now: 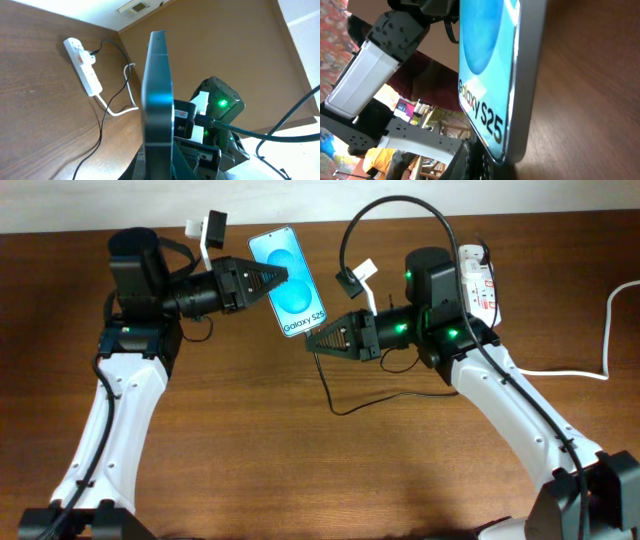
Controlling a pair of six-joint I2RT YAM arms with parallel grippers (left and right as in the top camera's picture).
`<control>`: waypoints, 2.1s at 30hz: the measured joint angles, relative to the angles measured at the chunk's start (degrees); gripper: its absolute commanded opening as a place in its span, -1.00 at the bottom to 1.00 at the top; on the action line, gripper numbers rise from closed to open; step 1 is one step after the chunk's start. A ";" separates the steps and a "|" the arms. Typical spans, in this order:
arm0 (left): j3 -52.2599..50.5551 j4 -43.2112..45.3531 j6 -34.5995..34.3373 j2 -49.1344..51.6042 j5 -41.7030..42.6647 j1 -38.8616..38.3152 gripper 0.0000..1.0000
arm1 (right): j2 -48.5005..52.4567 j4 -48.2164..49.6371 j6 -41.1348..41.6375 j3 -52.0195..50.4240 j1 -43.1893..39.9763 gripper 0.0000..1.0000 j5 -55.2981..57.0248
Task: Plug charger to phone and switch on socket
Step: 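Open the right gripper and withdraw it from the plugged phone, then lower the phone flat onto the table with the left gripper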
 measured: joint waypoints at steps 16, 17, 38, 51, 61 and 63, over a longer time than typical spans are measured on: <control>0.13 -3.26 4.72 0.02 2.29 -0.61 -1.00 | 0.17 4.13 4.50 -0.15 -0.24 0.97 -0.55; 0.02 -3.23 4.90 0.02 3.02 -1.07 -1.00 | 0.17 4.07 4.42 0.04 -0.35 0.97 -0.35; -0.28 -8.15 33.79 0.02 1.92 0.44 -1.00 | 0.17 -16.59 -21.11 0.76 -3.91 0.97 23.34; -0.42 -16.63 14.69 0.02 -21.66 0.44 -1.00 | 0.17 -32.04 -21.46 0.98 -11.17 0.97 31.12; -0.44 -18.03 -18.29 0.02 -19.15 -1.14 -1.00 | -4.46 -59.63 -21.35 18.93 -11.17 0.96 53.00; -0.44 -18.21 -16.65 0.02 -19.58 -2.97 -1.00 | -6.10 -62.20 -21.33 21.99 -11.17 0.97 55.67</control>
